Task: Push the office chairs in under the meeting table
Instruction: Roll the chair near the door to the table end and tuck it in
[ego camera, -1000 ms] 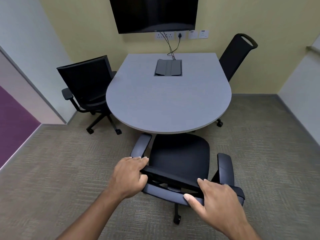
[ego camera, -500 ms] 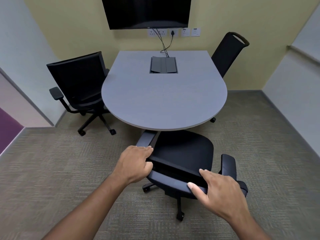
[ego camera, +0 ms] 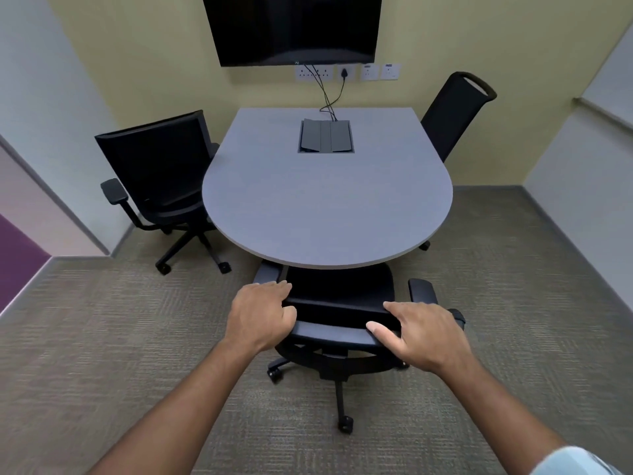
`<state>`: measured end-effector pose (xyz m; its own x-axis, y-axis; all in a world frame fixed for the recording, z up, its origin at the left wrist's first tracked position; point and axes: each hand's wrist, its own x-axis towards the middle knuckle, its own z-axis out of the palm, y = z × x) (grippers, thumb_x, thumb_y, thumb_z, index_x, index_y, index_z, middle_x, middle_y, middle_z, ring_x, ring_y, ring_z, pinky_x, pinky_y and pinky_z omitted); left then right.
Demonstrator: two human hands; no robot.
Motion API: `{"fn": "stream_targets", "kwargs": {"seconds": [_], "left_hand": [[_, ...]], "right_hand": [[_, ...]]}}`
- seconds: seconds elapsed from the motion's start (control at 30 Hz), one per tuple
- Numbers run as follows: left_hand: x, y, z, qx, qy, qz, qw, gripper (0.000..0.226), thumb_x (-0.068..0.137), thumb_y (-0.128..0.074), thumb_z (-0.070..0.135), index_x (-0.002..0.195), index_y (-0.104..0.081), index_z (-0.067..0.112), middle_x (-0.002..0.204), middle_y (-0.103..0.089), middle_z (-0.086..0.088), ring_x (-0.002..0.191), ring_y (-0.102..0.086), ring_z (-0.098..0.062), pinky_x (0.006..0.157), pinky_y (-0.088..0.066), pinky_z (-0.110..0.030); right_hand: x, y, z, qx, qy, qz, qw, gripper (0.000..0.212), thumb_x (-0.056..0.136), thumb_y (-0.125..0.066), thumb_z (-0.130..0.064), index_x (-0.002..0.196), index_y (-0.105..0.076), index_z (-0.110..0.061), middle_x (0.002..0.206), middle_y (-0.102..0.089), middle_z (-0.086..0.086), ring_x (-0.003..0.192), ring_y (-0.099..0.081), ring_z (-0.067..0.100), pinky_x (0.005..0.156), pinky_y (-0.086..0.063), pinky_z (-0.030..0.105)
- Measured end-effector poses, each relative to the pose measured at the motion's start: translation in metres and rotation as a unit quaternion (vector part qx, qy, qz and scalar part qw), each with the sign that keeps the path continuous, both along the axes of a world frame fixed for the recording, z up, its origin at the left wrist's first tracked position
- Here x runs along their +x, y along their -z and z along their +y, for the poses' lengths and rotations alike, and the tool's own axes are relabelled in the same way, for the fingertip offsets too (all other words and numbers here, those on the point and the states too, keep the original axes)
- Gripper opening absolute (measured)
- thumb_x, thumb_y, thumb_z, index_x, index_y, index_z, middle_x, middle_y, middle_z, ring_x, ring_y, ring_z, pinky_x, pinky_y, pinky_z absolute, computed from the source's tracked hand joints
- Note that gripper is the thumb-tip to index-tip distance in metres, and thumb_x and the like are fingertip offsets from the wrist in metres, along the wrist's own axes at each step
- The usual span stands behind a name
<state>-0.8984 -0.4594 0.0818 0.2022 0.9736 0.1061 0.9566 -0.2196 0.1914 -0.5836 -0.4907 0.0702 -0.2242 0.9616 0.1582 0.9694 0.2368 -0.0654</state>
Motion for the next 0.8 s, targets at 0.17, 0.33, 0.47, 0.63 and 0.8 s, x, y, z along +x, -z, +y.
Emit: {"fn": "stream_targets", "kwargs": {"seconds": [0.17,0.33,0.47,0.63,0.8], "left_hand": [[0.003,0.000,0.010,-0.016,-0.010,0.003,1.000,0.063,0.078,-0.042,0.036,0.129,-0.072,0.016,0.097,-0.075,0.000,0.086,-0.066,-0.018,0.092,-0.052,-0.038],[0.015,0.000,0.004,-0.006,-0.017,-0.005,1.000,0.052,0.078,-0.046,0.032,0.116,-0.077,0.015,0.078,-0.070,0.002,0.080,-0.067,-0.021,0.087,-0.056,-0.039],[0.026,0.001,-0.006,-0.002,-0.012,-0.014,1.000,0.051,0.078,-0.047,0.031,0.115,-0.078,0.016,0.068,-0.061,0.007,0.078,-0.066,-0.021,0.090,-0.056,-0.039],[0.030,0.006,-0.015,0.005,-0.015,-0.001,1.000,0.054,0.088,-0.039,0.041,0.113,-0.078,0.013,0.084,-0.074,-0.001,0.091,-0.070,-0.023,0.105,-0.052,-0.045],[0.033,0.008,-0.015,0.001,-0.018,0.035,0.999,0.062,0.094,-0.028,0.053,0.108,-0.074,0.014,0.090,-0.074,-0.001,0.093,-0.068,-0.021,0.104,-0.050,-0.044]], "right_hand": [[0.006,0.003,0.009,0.005,-0.018,0.010,1.000,0.095,0.095,-0.012,-0.090,0.112,-0.075,-0.022,0.087,-0.076,-0.009,0.079,-0.071,0.012,0.068,-0.059,0.039],[0.017,-0.003,0.015,-0.021,-0.024,-0.009,0.999,0.088,0.096,-0.018,-0.088,0.110,-0.073,-0.020,0.085,-0.073,-0.007,0.080,-0.069,0.015,0.072,-0.058,0.040],[0.029,-0.004,0.013,-0.020,-0.037,-0.014,0.999,0.083,0.097,-0.018,-0.086,0.108,-0.071,-0.023,0.076,-0.065,-0.012,0.072,-0.064,0.012,0.067,-0.056,0.037],[0.035,-0.003,0.010,-0.018,-0.056,0.001,0.998,0.081,0.100,-0.019,-0.085,0.119,-0.066,-0.022,0.097,-0.073,-0.009,0.090,-0.069,0.015,0.077,-0.058,0.041],[0.037,-0.005,0.012,-0.020,-0.078,0.005,0.997,0.074,0.101,-0.017,-0.085,0.109,-0.058,-0.024,0.099,-0.066,-0.011,0.093,-0.065,0.018,0.074,-0.054,0.039]]}}
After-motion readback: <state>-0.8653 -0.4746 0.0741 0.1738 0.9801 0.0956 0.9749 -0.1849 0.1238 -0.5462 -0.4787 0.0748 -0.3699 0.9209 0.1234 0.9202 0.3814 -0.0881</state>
